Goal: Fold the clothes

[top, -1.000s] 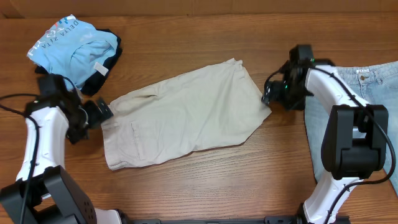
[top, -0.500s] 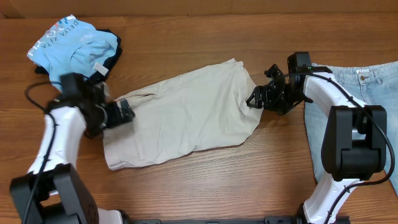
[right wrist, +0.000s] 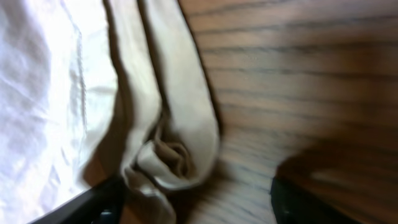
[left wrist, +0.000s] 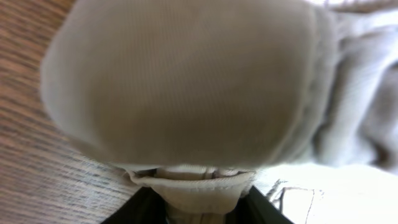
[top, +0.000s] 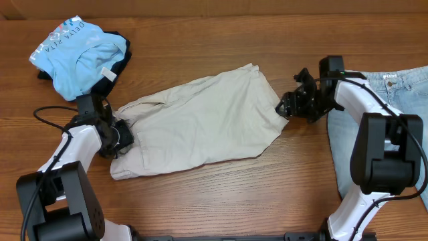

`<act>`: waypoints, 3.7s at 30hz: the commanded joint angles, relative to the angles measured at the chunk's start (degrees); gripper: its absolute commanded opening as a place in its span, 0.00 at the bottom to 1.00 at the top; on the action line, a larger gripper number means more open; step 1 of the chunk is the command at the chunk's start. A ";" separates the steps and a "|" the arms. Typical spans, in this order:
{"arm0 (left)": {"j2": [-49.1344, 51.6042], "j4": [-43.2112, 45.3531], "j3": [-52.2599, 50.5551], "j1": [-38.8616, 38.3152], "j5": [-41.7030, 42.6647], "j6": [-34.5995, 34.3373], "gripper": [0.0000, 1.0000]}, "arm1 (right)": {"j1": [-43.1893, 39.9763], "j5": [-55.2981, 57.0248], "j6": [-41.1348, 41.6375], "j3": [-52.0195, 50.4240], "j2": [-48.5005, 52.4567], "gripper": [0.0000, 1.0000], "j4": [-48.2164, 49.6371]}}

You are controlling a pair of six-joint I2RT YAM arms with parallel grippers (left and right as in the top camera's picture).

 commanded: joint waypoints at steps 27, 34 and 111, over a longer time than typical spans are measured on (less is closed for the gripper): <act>5.70 -2.89 1.42 -0.63 -0.02 2.80 0.58 | 0.00 -3.87 1.36 2.71 -0.59 0.73 4.87; 5.73 -4.35 1.42 -0.63 -0.37 2.86 0.63 | 0.44 -7.89 6.10 3.19 -0.50 0.79 14.32; 5.70 -7.13 3.37 1.33 1.73 2.75 1.00 | 13.40 13.81 17.59 6.84 3.26 0.05 40.59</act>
